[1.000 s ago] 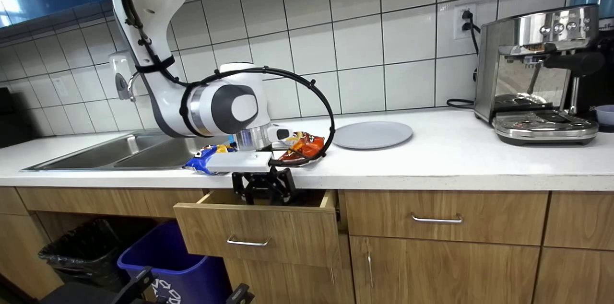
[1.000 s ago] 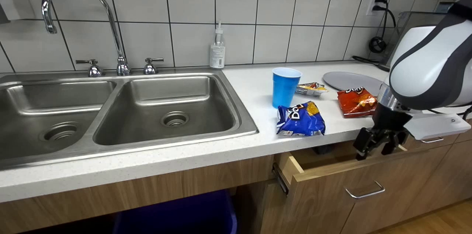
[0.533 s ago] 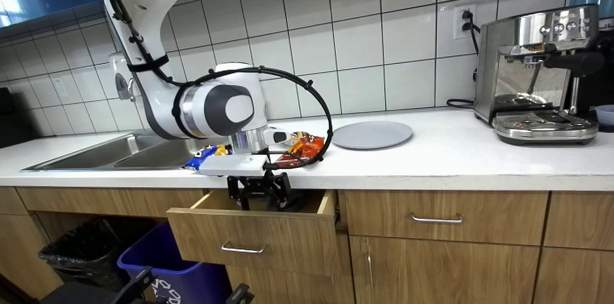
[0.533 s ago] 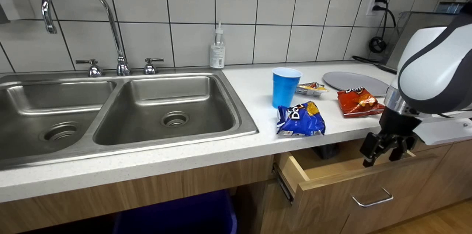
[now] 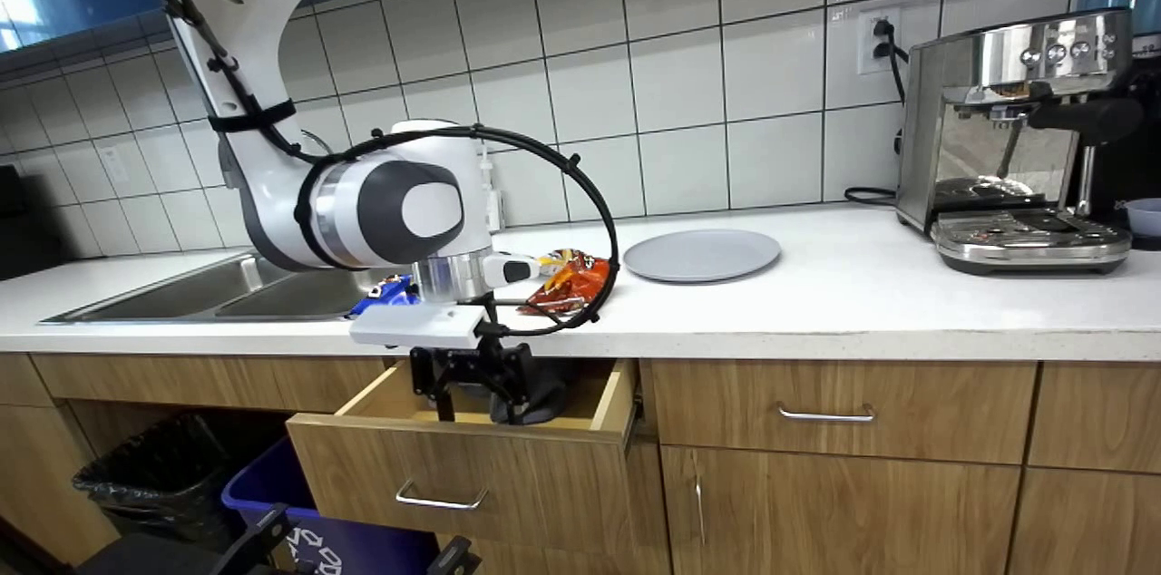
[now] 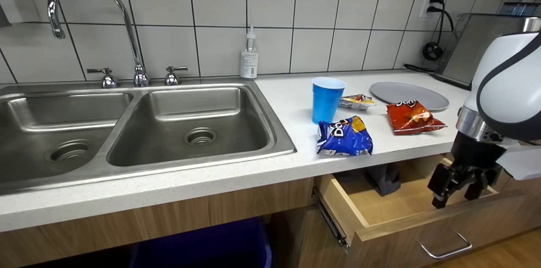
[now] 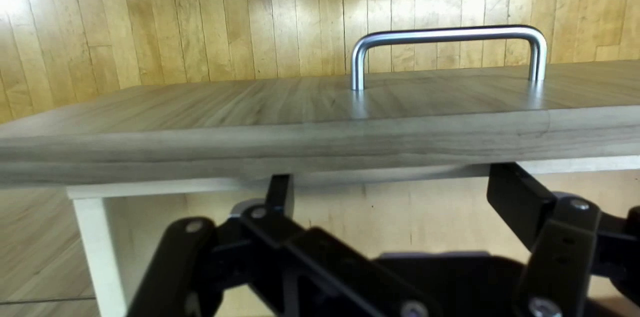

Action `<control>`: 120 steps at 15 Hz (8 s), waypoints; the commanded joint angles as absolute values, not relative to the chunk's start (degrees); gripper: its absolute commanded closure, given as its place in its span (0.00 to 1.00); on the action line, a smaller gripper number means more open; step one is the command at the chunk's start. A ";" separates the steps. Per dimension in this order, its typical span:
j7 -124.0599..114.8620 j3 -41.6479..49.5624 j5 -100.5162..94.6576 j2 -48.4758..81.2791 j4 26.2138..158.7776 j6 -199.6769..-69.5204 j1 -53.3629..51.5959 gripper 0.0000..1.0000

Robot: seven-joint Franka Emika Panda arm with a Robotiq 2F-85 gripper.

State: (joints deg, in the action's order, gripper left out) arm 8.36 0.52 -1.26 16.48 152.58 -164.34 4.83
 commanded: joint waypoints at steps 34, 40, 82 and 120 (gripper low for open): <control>7.38 4.78 -0.95 0.37 145.79 -154.79 5.03 0.00; 10.06 4.67 0.25 5.99 137.32 -154.84 5.12 0.00; 25.94 -2.74 -2.74 33.03 108.19 -151.56 9.67 0.00; 7.88 4.89 -9.06 11.92 137.66 -152.64 3.06 0.00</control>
State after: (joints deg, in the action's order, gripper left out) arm 11.32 3.93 -7.08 16.75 133.40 -153.44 4.11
